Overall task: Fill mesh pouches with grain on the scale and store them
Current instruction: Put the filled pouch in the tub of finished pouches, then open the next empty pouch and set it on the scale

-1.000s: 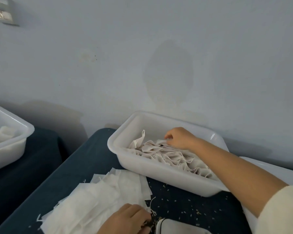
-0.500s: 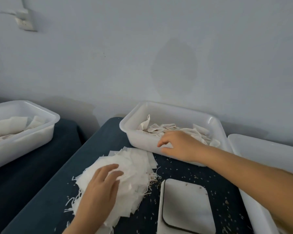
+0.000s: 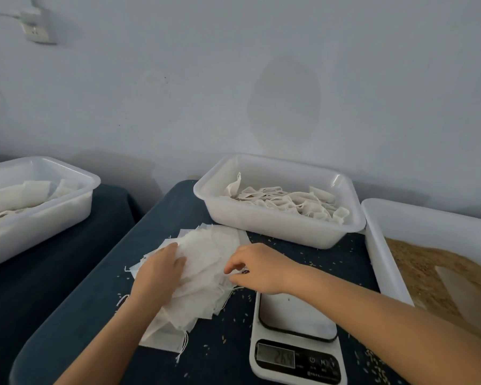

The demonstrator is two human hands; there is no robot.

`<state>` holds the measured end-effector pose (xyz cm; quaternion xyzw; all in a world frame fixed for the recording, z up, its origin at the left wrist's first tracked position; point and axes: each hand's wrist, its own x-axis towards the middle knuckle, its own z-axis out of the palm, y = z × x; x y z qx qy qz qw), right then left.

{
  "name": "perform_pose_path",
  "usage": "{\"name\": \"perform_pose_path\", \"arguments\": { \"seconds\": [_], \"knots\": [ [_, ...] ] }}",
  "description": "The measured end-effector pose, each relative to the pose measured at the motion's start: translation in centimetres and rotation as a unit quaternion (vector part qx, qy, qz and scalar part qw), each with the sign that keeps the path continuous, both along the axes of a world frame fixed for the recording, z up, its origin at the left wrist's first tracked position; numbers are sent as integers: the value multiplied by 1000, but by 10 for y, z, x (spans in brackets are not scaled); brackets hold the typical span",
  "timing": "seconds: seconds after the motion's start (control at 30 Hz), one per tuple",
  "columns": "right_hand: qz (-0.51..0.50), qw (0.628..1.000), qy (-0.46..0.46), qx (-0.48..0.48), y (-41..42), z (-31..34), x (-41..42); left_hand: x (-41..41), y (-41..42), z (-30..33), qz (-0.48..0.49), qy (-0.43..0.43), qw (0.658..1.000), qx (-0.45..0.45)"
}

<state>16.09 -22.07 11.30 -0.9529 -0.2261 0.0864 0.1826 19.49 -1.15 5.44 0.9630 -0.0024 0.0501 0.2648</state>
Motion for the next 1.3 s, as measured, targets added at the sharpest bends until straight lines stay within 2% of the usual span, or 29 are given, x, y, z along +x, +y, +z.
{"name": "perform_pose_path", "arguments": {
  "seconds": [0.1,0.33,0.53,0.63,0.77,0.87,0.97,1.1,1.17,1.23,1.3],
  "knots": [
    [-1,1000,3,-1,1,0,-2,-3,3,4,1,-27,1000,-16],
    [-8,1000,10,16,0,2,-4,-4,11,4,-1,-11,999,-50],
    [-24,998,20,49,2,2,-5,-7,20,2,18,4,985,-171],
    [-36,997,14,66,3,3,-4,-9,26,7,37,-32,979,-198],
    [-60,991,-2,116,3,10,-3,-13,34,31,64,-136,964,-220],
    [-77,982,-13,170,4,18,-4,-19,30,50,71,-140,925,-347],
    [-94,962,2,257,10,30,-9,-32,13,70,20,-96,839,-536],
    [-111,905,161,378,16,40,-23,-51,-19,93,-54,-34,723,-687],
    [-101,852,244,452,16,40,-31,-57,-34,96,-61,-9,696,-715],
    [-116,802,279,515,15,40,-41,-62,-45,95,-59,20,681,-730],
    [-138,783,274,541,10,40,-49,-68,-53,92,-64,45,673,-736]
  ]
}}
